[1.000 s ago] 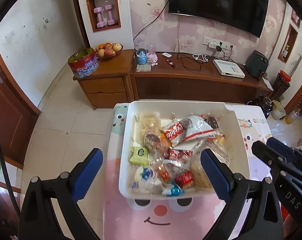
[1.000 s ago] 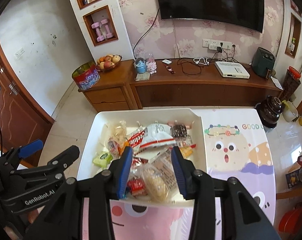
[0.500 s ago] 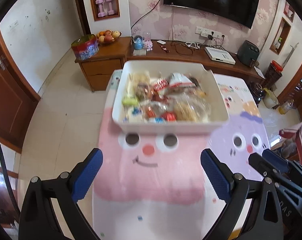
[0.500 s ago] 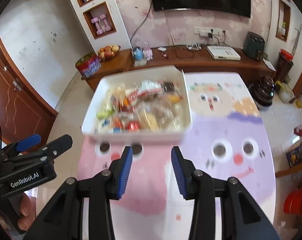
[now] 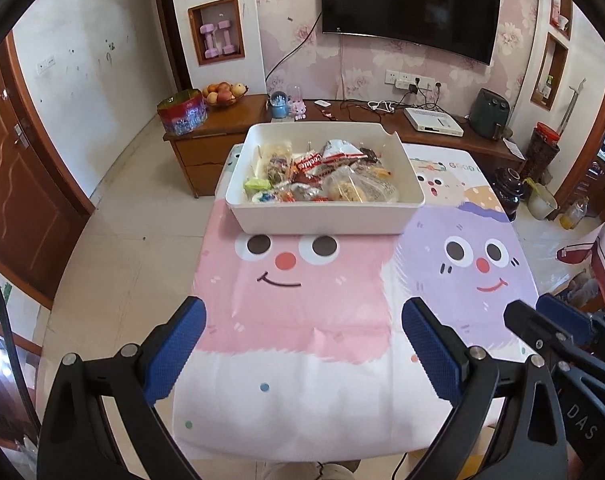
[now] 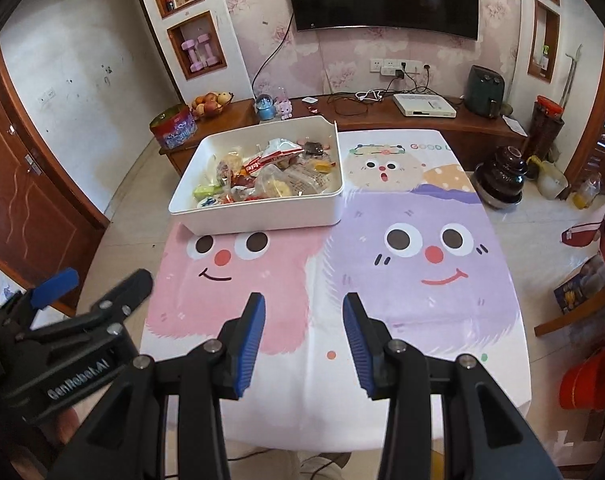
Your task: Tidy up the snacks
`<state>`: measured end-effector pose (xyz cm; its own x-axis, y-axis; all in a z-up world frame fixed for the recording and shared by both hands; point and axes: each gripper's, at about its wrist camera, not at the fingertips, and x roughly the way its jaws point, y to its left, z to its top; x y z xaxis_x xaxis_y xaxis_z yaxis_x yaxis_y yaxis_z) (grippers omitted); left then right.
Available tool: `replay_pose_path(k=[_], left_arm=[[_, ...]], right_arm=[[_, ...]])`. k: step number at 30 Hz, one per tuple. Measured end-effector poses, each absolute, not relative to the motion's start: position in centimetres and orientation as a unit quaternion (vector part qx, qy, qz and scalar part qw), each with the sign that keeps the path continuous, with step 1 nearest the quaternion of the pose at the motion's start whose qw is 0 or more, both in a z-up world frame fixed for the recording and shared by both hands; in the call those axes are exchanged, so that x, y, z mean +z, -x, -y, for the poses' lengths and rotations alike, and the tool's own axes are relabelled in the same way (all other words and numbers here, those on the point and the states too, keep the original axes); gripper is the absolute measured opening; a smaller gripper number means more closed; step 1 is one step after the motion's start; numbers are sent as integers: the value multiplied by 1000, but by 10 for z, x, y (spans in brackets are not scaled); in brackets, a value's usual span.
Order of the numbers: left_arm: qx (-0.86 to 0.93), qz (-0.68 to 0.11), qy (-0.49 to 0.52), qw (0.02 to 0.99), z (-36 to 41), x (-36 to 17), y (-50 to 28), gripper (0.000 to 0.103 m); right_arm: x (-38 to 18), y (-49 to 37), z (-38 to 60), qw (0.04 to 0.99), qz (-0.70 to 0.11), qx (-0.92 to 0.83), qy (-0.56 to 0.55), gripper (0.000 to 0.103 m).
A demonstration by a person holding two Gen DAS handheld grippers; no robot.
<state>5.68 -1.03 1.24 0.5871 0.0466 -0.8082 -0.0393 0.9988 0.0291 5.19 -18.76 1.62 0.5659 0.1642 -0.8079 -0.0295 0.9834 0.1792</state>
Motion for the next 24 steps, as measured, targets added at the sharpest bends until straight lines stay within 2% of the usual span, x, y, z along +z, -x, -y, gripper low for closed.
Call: replay_pose_path(k=[24], left_arm=[[31, -464, 4, 885, 12, 7, -39, 98]], right_arm=[[18, -30, 181, 887, -454, 67, -57, 41]])
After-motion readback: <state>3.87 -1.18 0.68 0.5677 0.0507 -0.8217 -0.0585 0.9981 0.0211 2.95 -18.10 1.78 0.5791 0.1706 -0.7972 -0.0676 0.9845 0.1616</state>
